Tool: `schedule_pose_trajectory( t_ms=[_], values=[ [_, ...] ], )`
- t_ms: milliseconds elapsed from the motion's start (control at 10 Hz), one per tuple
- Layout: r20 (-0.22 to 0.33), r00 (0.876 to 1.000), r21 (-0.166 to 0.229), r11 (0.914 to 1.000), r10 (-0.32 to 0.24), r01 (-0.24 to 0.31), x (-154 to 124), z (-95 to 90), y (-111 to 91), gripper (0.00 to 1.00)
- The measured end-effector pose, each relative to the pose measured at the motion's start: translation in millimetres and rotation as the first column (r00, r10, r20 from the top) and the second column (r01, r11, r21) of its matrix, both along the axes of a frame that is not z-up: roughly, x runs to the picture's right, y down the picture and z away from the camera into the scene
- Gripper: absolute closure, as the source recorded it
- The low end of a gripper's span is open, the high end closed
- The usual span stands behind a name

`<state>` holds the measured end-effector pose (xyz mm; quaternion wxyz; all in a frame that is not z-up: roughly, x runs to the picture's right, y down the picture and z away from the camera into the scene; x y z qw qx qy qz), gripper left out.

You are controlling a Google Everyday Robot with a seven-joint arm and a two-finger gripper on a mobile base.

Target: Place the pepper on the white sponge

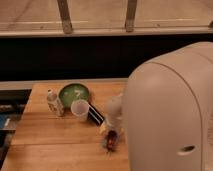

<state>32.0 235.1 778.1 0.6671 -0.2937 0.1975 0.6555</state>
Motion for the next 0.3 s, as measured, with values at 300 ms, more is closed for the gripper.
schedule_pose_trajectory(
  t_ms=[300],
  values=[
    [-0.038,0.999,0.044,0.9984,0.037,-0.036,17,-7.0,-11,0.20]
  ],
)
